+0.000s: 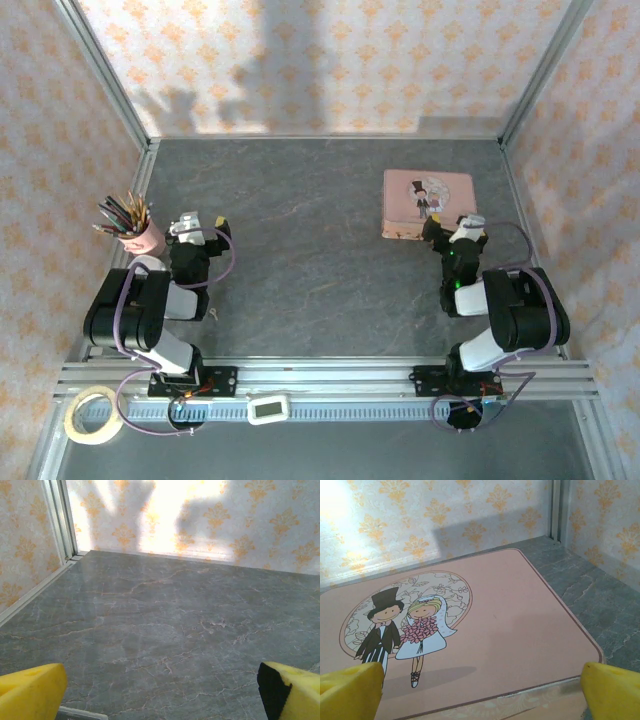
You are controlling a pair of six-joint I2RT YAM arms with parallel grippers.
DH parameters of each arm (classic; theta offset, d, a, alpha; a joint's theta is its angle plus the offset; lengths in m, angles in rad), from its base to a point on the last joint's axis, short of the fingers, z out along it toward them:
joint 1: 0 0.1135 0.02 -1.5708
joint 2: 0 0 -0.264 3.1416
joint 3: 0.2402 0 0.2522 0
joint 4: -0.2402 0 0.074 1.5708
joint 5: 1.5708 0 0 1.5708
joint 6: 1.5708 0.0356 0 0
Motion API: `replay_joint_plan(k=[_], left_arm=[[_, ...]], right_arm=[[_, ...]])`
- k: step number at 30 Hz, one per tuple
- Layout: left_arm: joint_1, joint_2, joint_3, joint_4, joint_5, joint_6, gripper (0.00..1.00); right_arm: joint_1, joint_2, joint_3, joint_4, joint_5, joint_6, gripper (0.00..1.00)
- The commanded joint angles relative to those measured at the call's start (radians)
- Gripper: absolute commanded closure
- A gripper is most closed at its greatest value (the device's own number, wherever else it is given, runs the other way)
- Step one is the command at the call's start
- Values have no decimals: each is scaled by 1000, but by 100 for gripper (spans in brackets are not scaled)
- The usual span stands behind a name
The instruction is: Unlock a padlock with a key
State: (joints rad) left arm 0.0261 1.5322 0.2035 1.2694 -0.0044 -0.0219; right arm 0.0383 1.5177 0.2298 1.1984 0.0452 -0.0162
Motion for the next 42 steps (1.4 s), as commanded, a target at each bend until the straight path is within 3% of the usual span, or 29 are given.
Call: replay_joint_plan(k=[1, 35, 38, 42], left_arm=[[-4, 2, 13, 45, -9, -6, 1], [-4, 2, 13, 44, -6, -9, 1], [-4, -22, 35, -6, -16, -11, 1], [-5, -152, 114, -250, -61, -24, 1]], right_arm=[[7, 1, -2, 41, 10, -17, 0], [7, -2, -6, 45, 11, -18, 0], [19, -39, 29, -47, 44, -19, 0], [38, -142, 138, -312, 74, -20, 0]])
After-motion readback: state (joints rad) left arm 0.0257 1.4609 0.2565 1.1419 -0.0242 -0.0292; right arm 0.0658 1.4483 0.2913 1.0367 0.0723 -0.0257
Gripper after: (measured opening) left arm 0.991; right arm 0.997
